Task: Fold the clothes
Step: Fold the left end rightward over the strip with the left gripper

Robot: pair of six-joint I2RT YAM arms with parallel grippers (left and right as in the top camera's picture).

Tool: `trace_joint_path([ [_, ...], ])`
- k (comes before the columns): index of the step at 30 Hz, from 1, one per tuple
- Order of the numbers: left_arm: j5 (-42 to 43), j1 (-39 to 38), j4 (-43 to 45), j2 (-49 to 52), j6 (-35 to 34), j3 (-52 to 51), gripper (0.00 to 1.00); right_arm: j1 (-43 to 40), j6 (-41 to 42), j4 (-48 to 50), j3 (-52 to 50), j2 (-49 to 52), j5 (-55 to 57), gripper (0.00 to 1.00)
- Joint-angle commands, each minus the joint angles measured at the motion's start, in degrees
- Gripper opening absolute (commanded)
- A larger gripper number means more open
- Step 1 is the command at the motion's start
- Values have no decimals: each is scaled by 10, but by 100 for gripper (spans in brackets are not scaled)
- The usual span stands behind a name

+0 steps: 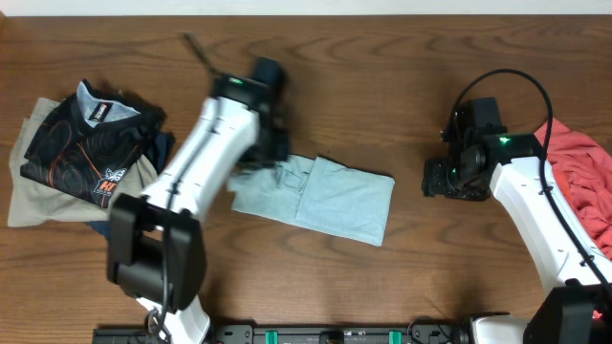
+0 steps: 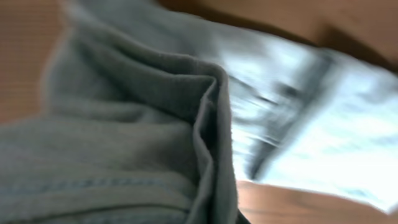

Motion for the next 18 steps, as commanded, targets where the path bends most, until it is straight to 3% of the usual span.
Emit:
trace_joint_path([
  [1, 17, -67, 7, -3, -12, 9, 6, -8, -10, -4, 5, -3, 2, 64],
  [9, 16, -198, 67, -3, -12, 9, 6, -8, -10, -7, 5, -3, 1, 64],
  [18, 16, -218, 92, -2, -12, 9, 6, -8, -10, -12, 5, -3, 1, 65],
])
